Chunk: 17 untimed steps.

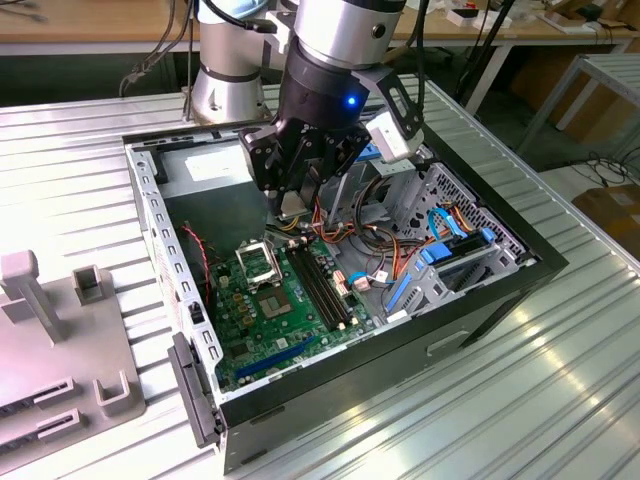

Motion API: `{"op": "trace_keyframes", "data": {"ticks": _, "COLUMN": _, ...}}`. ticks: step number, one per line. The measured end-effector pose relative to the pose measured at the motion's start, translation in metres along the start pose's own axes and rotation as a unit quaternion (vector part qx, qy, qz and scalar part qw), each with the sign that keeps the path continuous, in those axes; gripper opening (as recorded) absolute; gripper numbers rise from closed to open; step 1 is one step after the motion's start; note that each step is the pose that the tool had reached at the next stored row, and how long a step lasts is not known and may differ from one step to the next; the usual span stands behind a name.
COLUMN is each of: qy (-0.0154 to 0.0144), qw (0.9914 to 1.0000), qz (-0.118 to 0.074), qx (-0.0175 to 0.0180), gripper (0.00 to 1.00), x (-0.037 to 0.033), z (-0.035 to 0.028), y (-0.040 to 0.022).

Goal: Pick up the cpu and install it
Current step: 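Place the cpu into insertion slot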

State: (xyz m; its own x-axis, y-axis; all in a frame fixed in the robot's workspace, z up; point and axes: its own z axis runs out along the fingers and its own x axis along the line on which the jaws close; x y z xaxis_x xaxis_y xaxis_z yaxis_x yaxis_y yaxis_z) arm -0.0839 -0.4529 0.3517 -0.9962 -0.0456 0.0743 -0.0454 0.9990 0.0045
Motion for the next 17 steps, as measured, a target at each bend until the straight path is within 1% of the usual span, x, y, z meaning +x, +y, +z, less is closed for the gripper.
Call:
{"op": "trace_keyframes", "data": {"ticks": 6, "qy": 0.0, "qw": 1.0, "qz": 0.0, "qx": 0.0, "gripper": 0.47, "x": -0.0001, "z": 0.002, "y": -0.0001}}
{"op": "trace_keyframes", "data": {"ticks": 17, "qy": 0.0, "qw": 1.0, "qz": 0.0, "qx": 0.0001, "gripper": 0.47, "x": -0.0006, "z": 0.0097, "y": -0.0006}}
